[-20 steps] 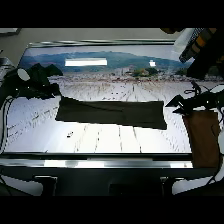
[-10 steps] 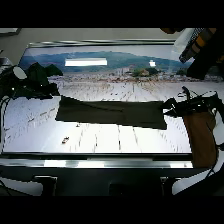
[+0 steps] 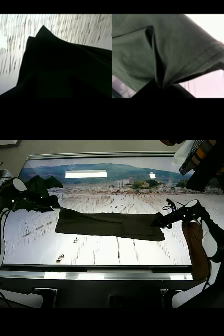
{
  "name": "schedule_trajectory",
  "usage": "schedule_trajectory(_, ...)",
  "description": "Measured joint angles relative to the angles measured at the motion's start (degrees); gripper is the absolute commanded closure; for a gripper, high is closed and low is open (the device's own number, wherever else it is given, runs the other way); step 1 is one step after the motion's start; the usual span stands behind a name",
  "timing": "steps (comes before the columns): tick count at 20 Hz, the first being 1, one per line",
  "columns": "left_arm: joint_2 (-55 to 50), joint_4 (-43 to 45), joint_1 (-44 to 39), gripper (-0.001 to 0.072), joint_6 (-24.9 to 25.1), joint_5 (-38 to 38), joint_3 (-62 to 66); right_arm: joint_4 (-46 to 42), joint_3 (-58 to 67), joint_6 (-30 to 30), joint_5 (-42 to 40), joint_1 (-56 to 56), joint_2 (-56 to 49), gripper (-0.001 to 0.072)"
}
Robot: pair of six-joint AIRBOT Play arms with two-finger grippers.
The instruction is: Fold the clothes and pants, and hang the long-sleeved shirts on hangers.
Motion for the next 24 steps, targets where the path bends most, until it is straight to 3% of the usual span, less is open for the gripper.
schedule_trajectory(2,-0.13,-3.17,-0.37,0.0688,0.02,-0.07,0.00,-2.12,0.90,2.62,-0.33,0.59,2.49,0.0681)
schedule_trajectory(7,-1.70,-11.78,-6.47,0.0691,0.20,2.67,-0.96,-9.79,6.62,11.72,4.07,1.09,10.86,0.0680)
schedule_trajectory(13,-9.22,-27.02,-23.10,0.0692,-1.95,13.14,-1.42,-16.09,12.35,19.65,11.19,1.18,18.60,0.0681)
schedule_trajectory(19,-18.71,-45.42,-38.34,0.0692,-2.40,25.05,1.27,-20.00,13.51,23.10,15.74,1.18,25.22,0.0681)
schedule_trajectory(24,-26.05,-55.17,-46.12,0.0693,-3.76,31.58,7.80,-22.03,13.66,24.11,17.70,1.18,29.31,0.0681)
